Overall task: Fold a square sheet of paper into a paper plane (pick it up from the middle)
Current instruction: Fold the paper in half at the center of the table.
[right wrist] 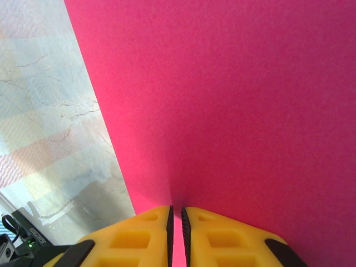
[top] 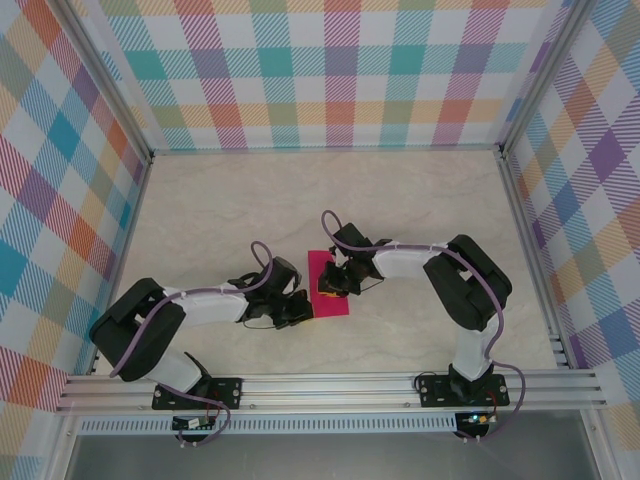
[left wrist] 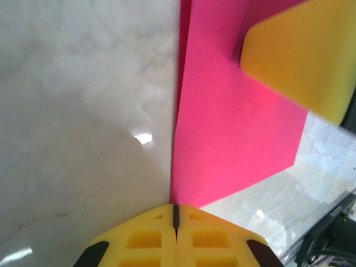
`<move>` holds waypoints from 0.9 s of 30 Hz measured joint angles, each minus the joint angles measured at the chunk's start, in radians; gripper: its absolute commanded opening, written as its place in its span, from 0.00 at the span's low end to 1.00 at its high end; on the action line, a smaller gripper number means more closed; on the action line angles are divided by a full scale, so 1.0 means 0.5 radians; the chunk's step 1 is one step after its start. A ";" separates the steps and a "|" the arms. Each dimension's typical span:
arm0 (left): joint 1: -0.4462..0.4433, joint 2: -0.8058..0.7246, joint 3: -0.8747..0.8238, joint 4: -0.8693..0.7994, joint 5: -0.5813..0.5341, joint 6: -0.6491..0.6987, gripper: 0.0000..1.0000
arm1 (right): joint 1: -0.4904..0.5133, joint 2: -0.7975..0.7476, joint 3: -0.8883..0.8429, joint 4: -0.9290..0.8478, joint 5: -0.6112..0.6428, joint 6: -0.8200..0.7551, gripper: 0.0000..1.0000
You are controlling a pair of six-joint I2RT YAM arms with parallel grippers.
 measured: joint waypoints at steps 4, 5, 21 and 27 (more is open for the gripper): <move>-0.005 -0.090 0.064 -0.161 -0.010 0.046 0.03 | 0.000 0.000 0.005 -0.002 -0.007 -0.001 0.19; -0.004 -0.110 0.097 -0.180 -0.022 0.053 0.03 | 0.000 -0.001 0.008 -0.002 -0.011 0.000 0.20; 0.203 0.191 0.484 -0.095 -0.168 0.168 0.02 | -0.137 -0.683 -0.349 -0.092 0.261 0.144 0.61; 0.214 0.407 0.569 -0.041 -0.169 0.188 0.01 | -0.137 -0.752 -0.492 -0.172 0.283 0.227 0.62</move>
